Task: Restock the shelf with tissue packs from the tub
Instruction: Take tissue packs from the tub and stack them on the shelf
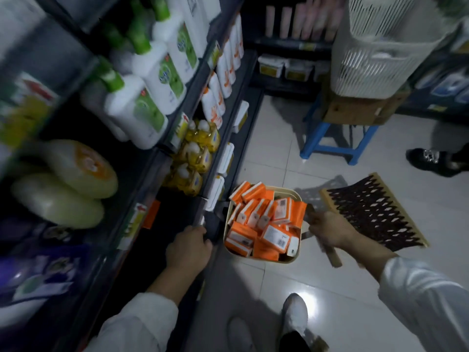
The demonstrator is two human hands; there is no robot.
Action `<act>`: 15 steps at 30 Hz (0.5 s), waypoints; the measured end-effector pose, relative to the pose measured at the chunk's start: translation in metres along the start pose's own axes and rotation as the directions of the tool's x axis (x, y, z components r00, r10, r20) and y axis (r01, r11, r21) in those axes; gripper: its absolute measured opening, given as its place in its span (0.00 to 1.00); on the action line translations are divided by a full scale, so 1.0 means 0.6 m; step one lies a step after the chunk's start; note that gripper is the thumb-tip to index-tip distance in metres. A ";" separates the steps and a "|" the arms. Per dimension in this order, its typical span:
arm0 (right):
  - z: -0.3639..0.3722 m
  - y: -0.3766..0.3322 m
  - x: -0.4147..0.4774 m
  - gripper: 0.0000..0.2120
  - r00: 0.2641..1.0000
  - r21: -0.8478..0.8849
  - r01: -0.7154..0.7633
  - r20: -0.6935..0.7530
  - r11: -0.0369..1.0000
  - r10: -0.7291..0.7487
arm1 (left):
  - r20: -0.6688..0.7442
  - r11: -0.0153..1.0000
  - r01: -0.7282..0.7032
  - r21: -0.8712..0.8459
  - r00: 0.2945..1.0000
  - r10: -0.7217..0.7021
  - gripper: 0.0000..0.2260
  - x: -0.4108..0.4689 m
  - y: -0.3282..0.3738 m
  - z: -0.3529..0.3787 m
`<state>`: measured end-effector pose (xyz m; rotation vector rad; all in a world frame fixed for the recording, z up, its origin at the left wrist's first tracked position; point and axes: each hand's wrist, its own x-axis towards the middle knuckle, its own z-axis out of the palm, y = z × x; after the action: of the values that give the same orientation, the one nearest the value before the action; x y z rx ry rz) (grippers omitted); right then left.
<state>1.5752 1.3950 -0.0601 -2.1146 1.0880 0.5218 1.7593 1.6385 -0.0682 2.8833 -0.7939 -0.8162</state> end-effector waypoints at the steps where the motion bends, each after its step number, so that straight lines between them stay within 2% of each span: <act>1: -0.012 -0.010 -0.017 0.04 1.000 -0.023 0.021 -0.011 1.000 -0.021 | -0.018 1.000 0.001 -0.013 1.000 -0.001 0.11 -0.017 0.000 -0.021; 2: -0.024 -0.020 -0.033 0.08 0.999 -0.037 0.033 -0.020 0.999 -0.034 | -0.039 1.000 -0.004 -0.021 0.999 0.003 0.11 -0.034 0.001 -0.042; 5: -0.051 -0.048 -0.083 0.11 0.997 -0.040 0.065 -0.032 0.997 -0.066 | -0.088 0.999 -0.031 -0.040 0.996 0.027 0.12 -0.084 -0.002 -0.095; 8: -0.077 -0.083 -0.130 0.17 0.993 -0.114 0.064 -0.093 0.991 -0.075 | -0.134 0.995 -0.081 -0.062 0.988 0.072 0.12 -0.125 -0.008 -0.132; 15: -0.115 -0.117 -0.171 0.21 0.970 -0.148 0.165 -0.154 0.975 -0.188 | -0.245 0.982 -0.150 -0.112 0.962 0.119 0.08 -0.194 -0.023 -0.180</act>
<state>1.5774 1.4288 0.0779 -2.3821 0.9650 0.3447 1.7346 1.6970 0.0781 2.7082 -0.8626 -0.4769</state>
